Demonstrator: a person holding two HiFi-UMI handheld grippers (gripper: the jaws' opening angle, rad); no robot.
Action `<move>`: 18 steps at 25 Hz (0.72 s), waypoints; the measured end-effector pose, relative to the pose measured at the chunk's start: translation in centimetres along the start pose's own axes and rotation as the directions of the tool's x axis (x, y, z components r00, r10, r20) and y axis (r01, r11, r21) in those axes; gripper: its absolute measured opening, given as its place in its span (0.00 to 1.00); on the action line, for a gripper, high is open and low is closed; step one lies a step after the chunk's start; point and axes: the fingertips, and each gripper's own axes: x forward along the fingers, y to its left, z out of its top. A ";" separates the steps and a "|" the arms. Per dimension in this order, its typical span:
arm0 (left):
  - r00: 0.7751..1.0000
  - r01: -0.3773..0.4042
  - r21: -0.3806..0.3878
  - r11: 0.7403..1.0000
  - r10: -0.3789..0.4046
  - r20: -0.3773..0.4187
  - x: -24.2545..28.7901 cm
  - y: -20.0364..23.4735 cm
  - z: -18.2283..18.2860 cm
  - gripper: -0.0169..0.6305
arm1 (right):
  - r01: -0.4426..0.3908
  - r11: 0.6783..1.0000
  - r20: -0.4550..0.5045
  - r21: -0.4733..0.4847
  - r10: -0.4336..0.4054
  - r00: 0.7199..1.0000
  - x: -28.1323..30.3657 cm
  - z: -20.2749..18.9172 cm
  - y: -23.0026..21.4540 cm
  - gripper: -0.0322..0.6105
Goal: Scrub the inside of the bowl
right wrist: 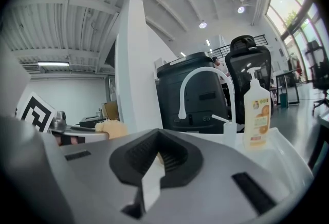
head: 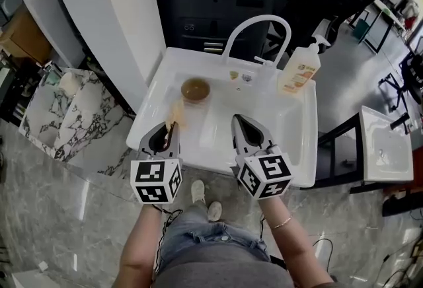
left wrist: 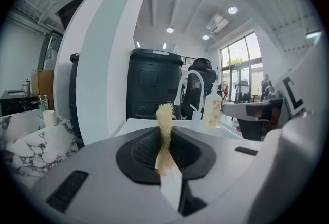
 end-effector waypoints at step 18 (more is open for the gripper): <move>0.999 -0.019 0.016 1.000 0.018 0.031 -4.1 -2.5 -0.8 0.10 | -0.033 0.999 0.016 -0.032 0.034 0.999 -4.0 -0.8 1.7 0.06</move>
